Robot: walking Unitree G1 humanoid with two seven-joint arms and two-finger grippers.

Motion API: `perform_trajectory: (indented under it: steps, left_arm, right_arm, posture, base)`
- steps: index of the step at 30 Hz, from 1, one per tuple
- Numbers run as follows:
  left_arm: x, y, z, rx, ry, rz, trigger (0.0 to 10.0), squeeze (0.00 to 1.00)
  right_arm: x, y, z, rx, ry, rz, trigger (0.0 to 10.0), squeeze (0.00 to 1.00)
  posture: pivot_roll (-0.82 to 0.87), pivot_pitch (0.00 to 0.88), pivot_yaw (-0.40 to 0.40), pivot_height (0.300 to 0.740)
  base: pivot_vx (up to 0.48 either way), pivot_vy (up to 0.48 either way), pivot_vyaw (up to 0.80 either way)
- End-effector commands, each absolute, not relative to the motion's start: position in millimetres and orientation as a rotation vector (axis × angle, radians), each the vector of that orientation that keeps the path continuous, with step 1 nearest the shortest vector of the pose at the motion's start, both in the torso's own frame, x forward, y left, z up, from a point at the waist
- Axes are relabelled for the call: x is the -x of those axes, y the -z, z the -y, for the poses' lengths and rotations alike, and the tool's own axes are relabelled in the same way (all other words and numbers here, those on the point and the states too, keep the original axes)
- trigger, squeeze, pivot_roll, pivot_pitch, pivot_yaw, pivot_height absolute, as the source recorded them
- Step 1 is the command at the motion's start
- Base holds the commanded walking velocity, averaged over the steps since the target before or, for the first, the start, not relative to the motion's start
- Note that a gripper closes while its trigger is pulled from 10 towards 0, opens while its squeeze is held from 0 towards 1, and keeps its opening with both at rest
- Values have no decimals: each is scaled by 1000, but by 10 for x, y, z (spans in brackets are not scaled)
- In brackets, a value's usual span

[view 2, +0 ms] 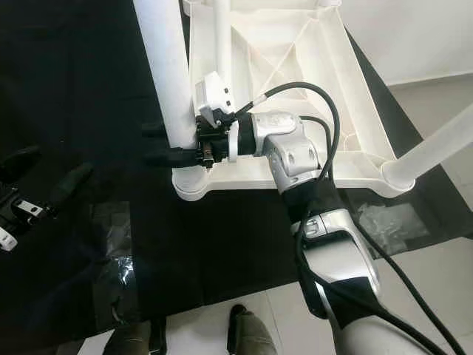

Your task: Building children table

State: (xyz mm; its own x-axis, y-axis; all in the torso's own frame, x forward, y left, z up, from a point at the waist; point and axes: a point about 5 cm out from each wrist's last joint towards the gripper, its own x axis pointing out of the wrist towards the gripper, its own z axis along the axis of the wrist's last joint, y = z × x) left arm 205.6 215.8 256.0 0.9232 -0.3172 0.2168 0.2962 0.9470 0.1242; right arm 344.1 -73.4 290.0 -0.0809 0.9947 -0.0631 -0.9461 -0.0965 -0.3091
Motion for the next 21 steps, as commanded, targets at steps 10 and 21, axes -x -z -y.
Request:
perform_trajectory:
  steps: [10,21]
  left_arm:
    - [-2015,-2595,-2167,-99,321,223,10000,0]
    - [-2015,-2571,-2157,-91,308,225,10000,0]
  right_arm:
    - [-3441,-2455,807,380,-1691,93,10000,0]
    - [-3204,-2065,730,206,-777,-72,10000,0]
  posture:
    - [84,416,-52,740]
    - [46,402,-91,740]
  base:
    - [0,0,0]
    - [0,0,0]
